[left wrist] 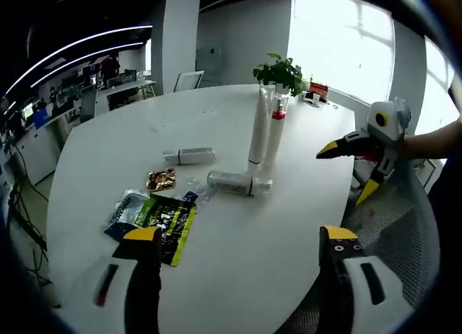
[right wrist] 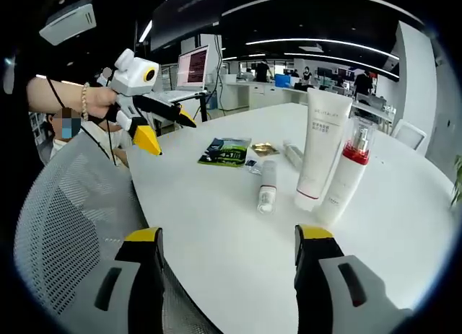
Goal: Arrange the skincare products in the storage area until every visible bottle or jar stands upright without overlapping.
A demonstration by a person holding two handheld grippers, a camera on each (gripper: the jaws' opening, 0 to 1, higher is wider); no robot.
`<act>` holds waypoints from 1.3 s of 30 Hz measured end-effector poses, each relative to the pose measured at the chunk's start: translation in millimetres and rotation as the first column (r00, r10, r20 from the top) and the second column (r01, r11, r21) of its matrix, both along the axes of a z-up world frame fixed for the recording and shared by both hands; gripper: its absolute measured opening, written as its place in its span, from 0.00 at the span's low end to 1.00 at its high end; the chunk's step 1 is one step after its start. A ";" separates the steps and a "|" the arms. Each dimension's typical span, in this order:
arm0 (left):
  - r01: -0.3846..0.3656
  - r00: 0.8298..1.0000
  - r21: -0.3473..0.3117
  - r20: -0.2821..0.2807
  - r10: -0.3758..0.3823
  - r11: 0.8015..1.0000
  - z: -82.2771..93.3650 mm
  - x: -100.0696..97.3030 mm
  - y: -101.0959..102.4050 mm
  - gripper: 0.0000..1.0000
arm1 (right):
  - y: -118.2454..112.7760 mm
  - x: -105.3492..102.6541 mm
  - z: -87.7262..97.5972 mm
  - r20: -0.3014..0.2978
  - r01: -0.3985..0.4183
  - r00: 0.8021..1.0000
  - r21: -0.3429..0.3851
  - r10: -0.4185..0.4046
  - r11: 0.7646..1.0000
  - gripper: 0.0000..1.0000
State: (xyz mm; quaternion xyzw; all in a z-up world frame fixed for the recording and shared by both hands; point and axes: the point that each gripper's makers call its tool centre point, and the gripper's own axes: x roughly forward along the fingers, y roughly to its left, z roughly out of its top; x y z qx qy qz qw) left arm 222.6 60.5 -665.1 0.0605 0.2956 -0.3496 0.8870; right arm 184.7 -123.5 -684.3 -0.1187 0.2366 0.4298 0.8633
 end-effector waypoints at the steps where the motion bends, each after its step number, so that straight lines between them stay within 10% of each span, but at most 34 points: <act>1: -0.007 1.000 -0.004 0.003 0.007 1.000 0.8 -5.8 -0.3 0.93 | -0.2 -0.2 0.1 -0.001 0.000 1.000 0.000 0.000 1.000 0.74; 26: -0.170 0.985 -0.027 0.014 0.171 0.985 -7.7 -26.9 31.3 0.98 | -0.2 -1.6 -3.7 -0.023 -0.003 1.000 -0.011 0.002 1.000 0.73; 39: -0.137 0.991 -0.001 0.014 0.137 0.991 -12.5 -29.3 27.6 0.96 | -2.5 1.4 -6.5 -0.033 0.018 0.999 -0.010 -0.018 1.000 0.71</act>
